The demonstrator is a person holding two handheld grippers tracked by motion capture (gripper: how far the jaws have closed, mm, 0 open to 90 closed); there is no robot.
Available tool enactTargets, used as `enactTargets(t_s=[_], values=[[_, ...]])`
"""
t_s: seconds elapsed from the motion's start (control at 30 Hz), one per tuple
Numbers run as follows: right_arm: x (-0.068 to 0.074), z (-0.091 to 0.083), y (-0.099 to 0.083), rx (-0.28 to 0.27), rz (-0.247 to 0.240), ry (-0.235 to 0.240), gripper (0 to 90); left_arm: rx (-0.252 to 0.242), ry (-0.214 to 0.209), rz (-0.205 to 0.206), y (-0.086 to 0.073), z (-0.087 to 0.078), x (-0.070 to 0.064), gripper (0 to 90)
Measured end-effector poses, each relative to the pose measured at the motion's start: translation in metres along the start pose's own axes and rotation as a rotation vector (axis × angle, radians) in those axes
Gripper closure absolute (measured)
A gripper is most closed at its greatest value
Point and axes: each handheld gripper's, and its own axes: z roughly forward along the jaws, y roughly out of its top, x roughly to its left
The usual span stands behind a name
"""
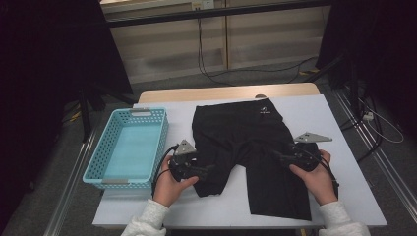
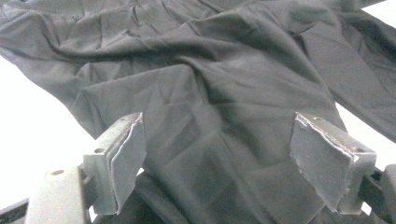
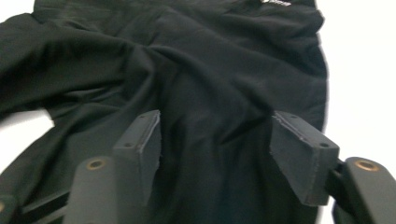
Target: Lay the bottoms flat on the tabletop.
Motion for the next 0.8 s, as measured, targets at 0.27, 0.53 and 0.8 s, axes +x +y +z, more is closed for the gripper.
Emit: enactTargets(t_s=[0.27, 0.53, 0.8], values=[[0.019, 0.001, 0.001, -0.002, -0.053, 0.044, 29.6, 0.047, 0.020, 0.022, -0.009, 0.011, -0.001, 35.2], [0.030, 0.002, 0.003, -0.007, -0.096, 0.071, 29.6, 0.092, 0.040, 0.017, -0.012, 0.011, -0.002, 68.6], [0.033, 0.001, 0.004, -0.011, -0.106, 0.075, 29.4, 0.082, 0.017, -0.034, -0.011, 0.005, -0.002, 88.0]])
